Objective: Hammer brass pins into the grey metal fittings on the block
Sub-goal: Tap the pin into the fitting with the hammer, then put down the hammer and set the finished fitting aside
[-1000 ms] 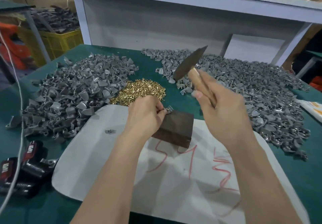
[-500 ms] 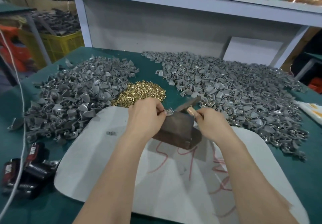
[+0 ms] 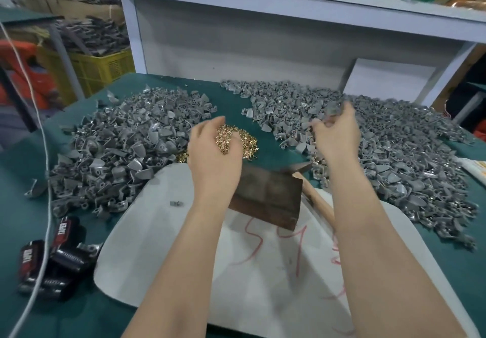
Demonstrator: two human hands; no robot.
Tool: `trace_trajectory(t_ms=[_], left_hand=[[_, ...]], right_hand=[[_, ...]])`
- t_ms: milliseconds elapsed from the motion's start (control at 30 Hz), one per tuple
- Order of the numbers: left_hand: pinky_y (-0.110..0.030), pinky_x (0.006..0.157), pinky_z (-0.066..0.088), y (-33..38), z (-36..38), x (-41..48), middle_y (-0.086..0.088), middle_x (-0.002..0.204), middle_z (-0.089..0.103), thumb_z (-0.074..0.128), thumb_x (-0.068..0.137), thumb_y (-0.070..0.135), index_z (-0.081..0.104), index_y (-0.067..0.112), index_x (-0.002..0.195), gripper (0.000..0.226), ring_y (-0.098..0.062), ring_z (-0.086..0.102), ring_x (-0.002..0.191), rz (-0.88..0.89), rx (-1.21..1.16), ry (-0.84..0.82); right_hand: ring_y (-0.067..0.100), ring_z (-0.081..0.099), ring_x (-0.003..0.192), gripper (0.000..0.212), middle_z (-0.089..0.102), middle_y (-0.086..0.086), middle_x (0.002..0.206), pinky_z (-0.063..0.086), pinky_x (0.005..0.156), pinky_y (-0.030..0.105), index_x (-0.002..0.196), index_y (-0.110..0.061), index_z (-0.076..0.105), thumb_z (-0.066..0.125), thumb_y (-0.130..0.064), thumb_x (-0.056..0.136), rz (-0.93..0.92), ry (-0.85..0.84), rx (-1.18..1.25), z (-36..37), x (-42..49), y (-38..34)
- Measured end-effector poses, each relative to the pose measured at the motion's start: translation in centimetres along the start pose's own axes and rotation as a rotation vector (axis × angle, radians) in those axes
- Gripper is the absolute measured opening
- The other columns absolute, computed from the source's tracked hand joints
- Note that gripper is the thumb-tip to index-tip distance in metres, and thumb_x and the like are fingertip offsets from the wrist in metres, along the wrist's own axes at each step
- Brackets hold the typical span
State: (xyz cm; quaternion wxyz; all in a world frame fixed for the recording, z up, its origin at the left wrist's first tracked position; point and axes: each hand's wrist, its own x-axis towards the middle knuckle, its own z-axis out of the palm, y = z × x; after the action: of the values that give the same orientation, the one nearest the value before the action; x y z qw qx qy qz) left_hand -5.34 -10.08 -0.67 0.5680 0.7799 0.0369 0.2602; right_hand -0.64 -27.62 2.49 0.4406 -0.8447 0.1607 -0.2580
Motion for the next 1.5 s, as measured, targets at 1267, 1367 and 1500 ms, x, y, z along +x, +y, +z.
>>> trace_trajectory(t_ms=[1267, 1367, 1500], left_hand=[[-0.037, 0.083, 0.054, -0.8, 0.4, 0.4, -0.010, 0.087, 0.071, 0.059, 0.091, 0.007, 0.064, 0.020, 0.081, 0.016, -0.022, 0.068, 0.083, -0.136, -0.348, -0.114], [-0.026, 0.080, 0.052, -0.8, 0.4, 0.4, -0.004, 0.091, 0.072, 0.059, 0.093, 0.012, 0.070, 0.011, 0.099, 0.013, -0.012, 0.067, 0.083, -0.184, -0.437, -0.219], [-0.028, 0.092, 0.051, -1.3, 0.2, 1.0, -0.010, 0.106, 0.071, 0.061, 0.091, 0.010, 0.065, 0.006, 0.112, 0.022, -0.020, 0.067, 0.101, -0.280, -0.554, -0.159]], right_hand=[[0.008, 0.059, 0.051, 0.009, 0.064, 0.000, 0.061, 0.051, 0.054, 0.018, 0.078, -0.006, 0.062, 0.064, -0.003, 0.087, -0.071, -0.604, 0.536, 2.5, -6.3, -2.7], [0.009, 0.060, 0.053, 0.015, 0.065, 0.002, 0.062, 0.050, 0.054, 0.019, 0.078, -0.007, 0.063, 0.057, -0.007, 0.092, -0.047, -0.628, 0.575, 2.6, -6.3, -2.7], [0.011, 0.064, 0.061, 0.018, 0.068, 0.002, 0.072, 0.052, 0.059, 0.021, 0.086, -0.011, 0.063, 0.049, -0.003, 0.095, 0.004, -0.701, 0.656, 3.4, -5.6, -3.3]])
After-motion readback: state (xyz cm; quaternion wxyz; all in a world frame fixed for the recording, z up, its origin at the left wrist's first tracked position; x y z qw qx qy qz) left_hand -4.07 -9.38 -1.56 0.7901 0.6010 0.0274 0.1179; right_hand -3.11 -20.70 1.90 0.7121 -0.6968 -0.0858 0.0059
